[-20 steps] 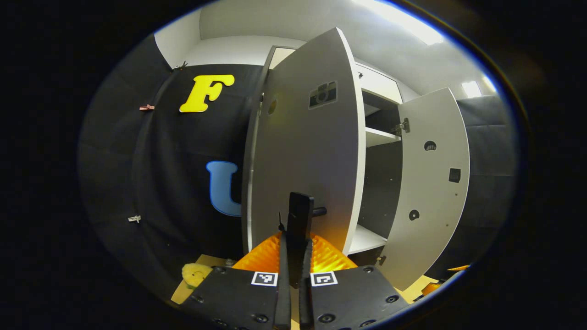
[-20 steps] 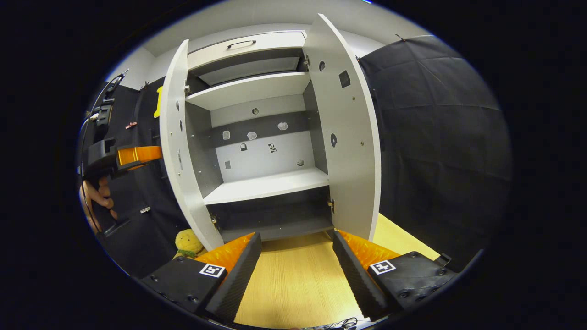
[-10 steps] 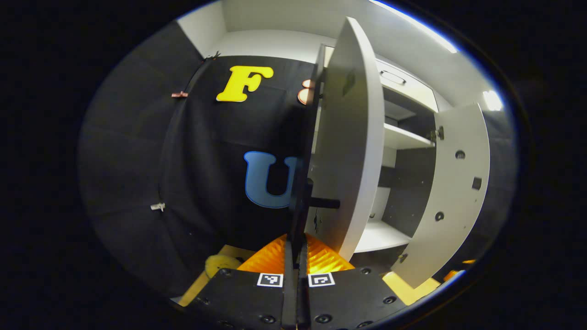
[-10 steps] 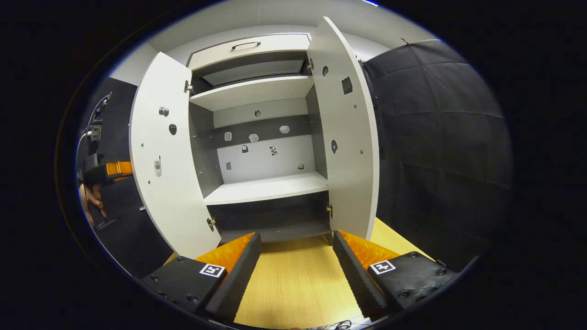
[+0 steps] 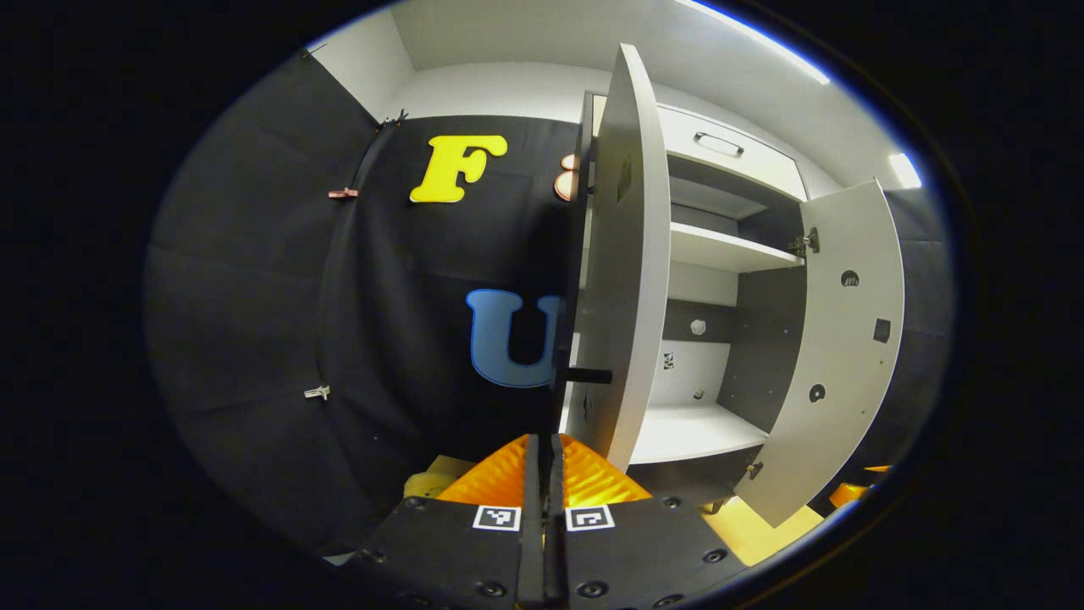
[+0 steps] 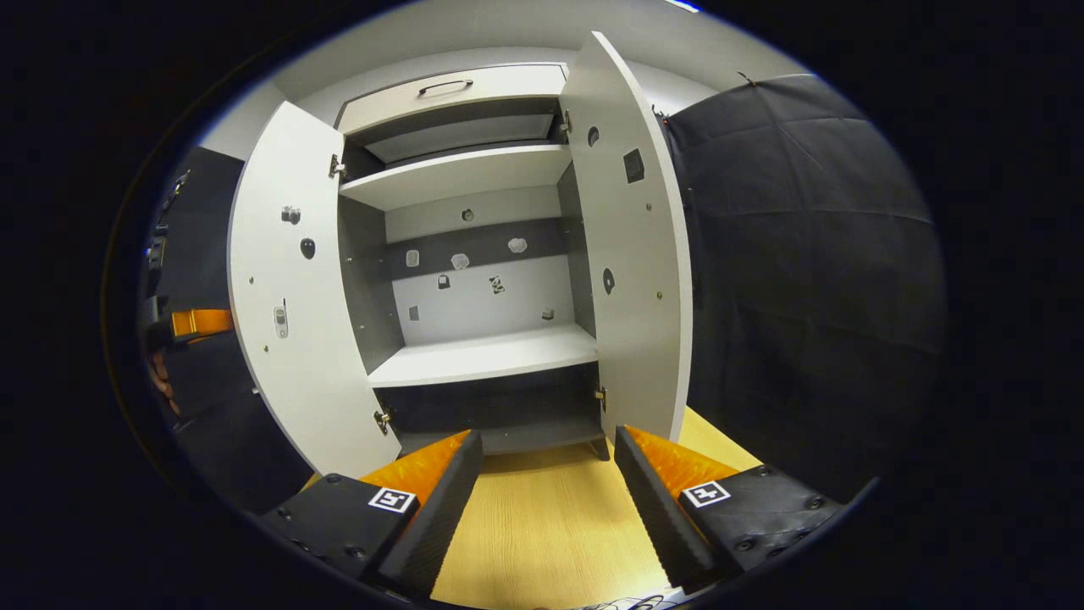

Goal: Open the right door of the double-door shoe cabinet with the right hand, and open the left door with the left hand.

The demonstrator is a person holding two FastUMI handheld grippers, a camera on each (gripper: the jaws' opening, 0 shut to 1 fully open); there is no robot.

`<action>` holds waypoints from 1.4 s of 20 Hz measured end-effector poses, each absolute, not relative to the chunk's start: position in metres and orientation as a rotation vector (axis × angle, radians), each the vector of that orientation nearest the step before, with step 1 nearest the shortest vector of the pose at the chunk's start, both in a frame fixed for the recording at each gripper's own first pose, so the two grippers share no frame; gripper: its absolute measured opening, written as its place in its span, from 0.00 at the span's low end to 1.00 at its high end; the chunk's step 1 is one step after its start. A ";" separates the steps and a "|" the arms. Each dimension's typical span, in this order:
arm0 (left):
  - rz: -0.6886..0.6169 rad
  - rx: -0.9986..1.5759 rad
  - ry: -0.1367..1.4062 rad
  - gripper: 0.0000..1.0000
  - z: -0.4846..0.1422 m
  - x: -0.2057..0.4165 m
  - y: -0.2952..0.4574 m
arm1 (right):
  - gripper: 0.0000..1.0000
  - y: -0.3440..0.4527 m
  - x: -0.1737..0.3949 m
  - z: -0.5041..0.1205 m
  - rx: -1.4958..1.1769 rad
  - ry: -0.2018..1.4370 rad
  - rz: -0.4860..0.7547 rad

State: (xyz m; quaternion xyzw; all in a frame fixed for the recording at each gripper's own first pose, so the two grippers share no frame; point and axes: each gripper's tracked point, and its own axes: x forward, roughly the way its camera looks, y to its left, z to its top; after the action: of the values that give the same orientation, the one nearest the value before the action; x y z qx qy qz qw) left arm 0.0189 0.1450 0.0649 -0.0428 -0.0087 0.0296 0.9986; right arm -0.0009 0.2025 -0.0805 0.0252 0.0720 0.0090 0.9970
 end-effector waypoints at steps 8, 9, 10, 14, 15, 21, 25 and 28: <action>0.101 -0.032 0.000 0.05 0.054 -0.027 0.098 | 0.98 0.165 0.025 -0.055 0.085 0.101 0.019; 0.095 -0.031 -0.005 0.02 0.051 -0.030 0.086 | 0.98 0.160 0.028 -0.054 0.091 0.107 0.025; 0.087 -0.031 -0.010 0.05 0.048 -0.030 0.074 | 0.98 0.154 0.032 -0.052 0.091 0.105 0.027; 0.064 -0.049 -0.005 0.12 0.029 -0.024 0.027 | 0.98 0.138 0.038 -0.049 0.083 0.107 0.044; 0.046 -0.057 -0.011 0.16 0.026 -0.023 0.011 | 0.98 0.135 0.039 -0.048 0.079 0.104 0.046; 0.021 -0.007 -0.066 0.67 0.016 -0.024 -0.033 | 0.98 0.138 0.035 -0.053 0.064 0.092 0.047; 0.056 -0.014 -0.053 0.98 0.001 -0.025 -0.038 | 0.98 0.151 0.022 -0.069 0.007 0.113 0.085; 0.097 -0.041 -0.064 0.97 0.000 -0.029 -0.032 | 0.98 0.154 0.012 -0.069 -0.025 0.104 0.095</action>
State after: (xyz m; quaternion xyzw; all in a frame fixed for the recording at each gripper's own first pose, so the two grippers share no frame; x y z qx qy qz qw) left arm -0.0285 -0.0318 0.0004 -0.0205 -0.0321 0.0487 0.9981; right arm 0.0116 0.1542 -0.0686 -0.0125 0.0522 0.0474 0.9974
